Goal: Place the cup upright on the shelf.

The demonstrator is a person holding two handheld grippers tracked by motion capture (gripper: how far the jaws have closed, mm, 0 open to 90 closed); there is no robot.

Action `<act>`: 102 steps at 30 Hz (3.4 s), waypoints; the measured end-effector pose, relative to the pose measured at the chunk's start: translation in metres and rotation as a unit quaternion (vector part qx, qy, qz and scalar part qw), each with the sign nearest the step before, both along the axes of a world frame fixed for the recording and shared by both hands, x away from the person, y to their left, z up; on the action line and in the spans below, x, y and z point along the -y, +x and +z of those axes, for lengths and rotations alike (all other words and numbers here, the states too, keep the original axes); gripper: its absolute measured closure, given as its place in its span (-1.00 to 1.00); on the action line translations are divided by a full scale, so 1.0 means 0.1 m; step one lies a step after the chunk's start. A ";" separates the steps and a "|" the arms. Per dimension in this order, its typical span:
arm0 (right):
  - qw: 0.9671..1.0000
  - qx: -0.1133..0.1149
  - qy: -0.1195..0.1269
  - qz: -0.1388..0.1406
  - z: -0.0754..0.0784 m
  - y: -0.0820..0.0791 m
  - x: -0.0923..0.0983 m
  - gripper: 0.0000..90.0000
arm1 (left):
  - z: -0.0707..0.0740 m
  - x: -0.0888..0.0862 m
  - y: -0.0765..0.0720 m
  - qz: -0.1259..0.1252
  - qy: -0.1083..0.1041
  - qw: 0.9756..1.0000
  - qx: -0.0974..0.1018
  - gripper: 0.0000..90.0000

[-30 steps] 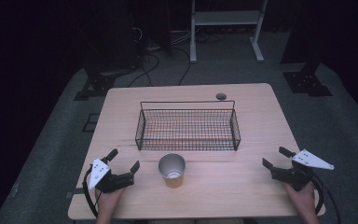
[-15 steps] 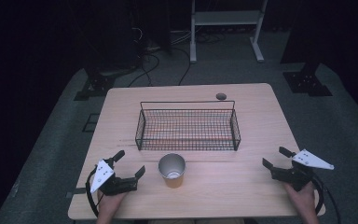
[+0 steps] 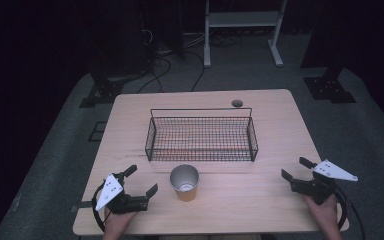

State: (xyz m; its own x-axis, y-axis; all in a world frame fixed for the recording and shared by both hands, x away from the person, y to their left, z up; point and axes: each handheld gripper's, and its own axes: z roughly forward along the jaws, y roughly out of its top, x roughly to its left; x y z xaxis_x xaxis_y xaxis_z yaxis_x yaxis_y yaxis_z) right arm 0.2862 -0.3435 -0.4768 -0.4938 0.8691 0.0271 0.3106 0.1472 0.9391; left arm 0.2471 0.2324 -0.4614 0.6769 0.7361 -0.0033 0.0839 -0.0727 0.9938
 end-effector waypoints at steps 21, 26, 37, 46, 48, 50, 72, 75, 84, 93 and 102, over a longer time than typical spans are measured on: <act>1.000 0.001 -0.001 0.001 0.00 0.00 0.00 -0.71 | -0.08 0.44 -0.10 -0.113 0.043 0.993 -0.008 -0.96; 1.000 0.000 0.000 0.002 0.00 0.00 0.00 -0.71 | -0.11 0.60 -0.02 -0.128 0.053 0.990 -0.020 -0.96; 1.000 0.002 -0.001 0.004 0.00 0.00 0.00 -0.71 | -0.10 0.81 0.13 -0.125 0.064 0.990 -0.020 -0.96; 1.000 0.001 -0.002 0.003 0.00 0.00 0.00 -0.71 | -0.10 0.88 0.21 -0.119 0.065 0.990 -0.027 -0.84; 1.000 0.001 -0.001 0.003 0.00 0.00 0.00 -0.71 | -0.09 0.89 0.22 -0.120 0.065 0.990 -0.026 -0.73; 1.000 0.001 0.001 0.003 0.00 0.00 0.00 -0.71 | -0.08 0.90 0.23 -0.123 0.068 0.990 -0.027 -0.70; 1.000 0.003 0.001 0.005 0.00 0.00 0.01 -0.71 | 0.26 1.06 0.32 -0.145 0.047 0.988 -0.003 -0.68; 1.000 0.004 0.000 0.006 0.00 0.00 0.00 -0.71 | 0.32 1.09 0.37 -0.148 0.044 0.988 -0.001 -0.68; 1.000 0.004 0.000 0.006 0.00 0.00 0.00 -0.71 | 0.56 1.26 0.63 -0.157 0.044 0.987 0.007 -0.68; 1.000 0.004 0.002 0.007 0.00 0.00 0.00 -0.71 | 0.87 1.37 0.96 -0.176 0.030 0.984 0.017 -0.68; 1.000 0.004 0.006 0.006 0.00 0.00 0.01 -0.71 | 0.97 1.40 1.27 -0.175 0.031 0.984 0.006 -0.68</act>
